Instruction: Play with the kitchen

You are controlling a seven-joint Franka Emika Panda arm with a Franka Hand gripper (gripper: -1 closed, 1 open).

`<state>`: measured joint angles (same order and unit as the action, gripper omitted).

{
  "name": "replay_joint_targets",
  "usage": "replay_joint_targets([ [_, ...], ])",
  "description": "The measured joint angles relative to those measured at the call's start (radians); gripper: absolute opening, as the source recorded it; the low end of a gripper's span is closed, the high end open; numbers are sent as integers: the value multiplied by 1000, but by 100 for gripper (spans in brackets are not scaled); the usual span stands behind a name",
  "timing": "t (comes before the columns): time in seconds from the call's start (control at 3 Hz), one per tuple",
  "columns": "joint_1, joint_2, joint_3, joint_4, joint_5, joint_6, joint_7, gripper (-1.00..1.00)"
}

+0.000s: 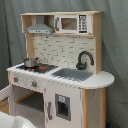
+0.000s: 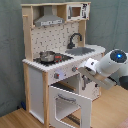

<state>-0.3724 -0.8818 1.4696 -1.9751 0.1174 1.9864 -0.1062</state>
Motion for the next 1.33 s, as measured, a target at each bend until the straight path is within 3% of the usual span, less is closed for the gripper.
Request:
replay_joint_targets([
  [1.0, -16, -9, -6, 40, -318, -74, -24, 100],
  [1.33, -41, -20, 3, 39, -399, -24, -5, 100],
])
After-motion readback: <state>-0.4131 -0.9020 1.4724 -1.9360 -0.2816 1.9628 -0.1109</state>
